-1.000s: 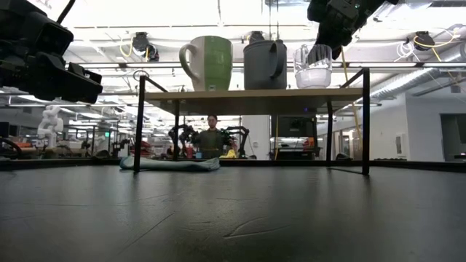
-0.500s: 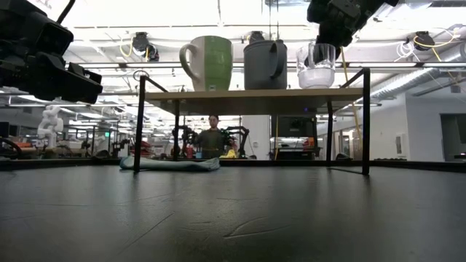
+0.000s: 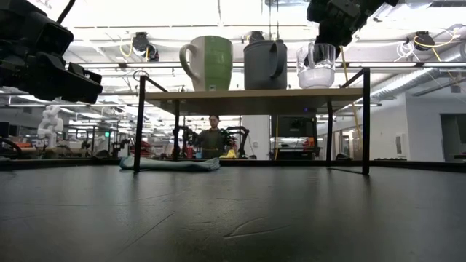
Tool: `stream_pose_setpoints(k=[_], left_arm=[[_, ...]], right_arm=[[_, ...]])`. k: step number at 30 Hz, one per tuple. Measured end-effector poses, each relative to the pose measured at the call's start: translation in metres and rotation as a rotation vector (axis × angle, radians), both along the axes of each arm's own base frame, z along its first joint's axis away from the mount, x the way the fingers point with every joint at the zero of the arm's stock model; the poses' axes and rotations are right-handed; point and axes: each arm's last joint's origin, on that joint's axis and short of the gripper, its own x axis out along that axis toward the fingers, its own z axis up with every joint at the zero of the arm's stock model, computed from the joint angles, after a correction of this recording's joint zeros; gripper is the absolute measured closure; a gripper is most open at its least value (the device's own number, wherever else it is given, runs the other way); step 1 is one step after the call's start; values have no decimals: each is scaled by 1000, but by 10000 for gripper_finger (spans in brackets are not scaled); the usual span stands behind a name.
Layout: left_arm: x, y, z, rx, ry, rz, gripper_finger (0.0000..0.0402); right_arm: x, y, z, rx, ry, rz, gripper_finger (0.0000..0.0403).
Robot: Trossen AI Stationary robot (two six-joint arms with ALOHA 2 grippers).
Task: Stack small to large cups/mugs on shelf
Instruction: Return to Home Position
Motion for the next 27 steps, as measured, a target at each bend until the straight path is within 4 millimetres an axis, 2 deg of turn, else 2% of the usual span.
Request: stream_pose_setpoints(k=[11, 20, 27], left_arm=[[0, 0, 0, 0, 0, 0, 360], [0, 0, 0, 3, -1, -1, 360], [0, 0, 0, 3, -1, -1, 360]], right_arm=[[-7, 3, 8, -16, -36, 0, 320], [-33, 15, 29, -41, -140, -13, 320], [-54, 25, 37, -39, -166, -20, 321]])
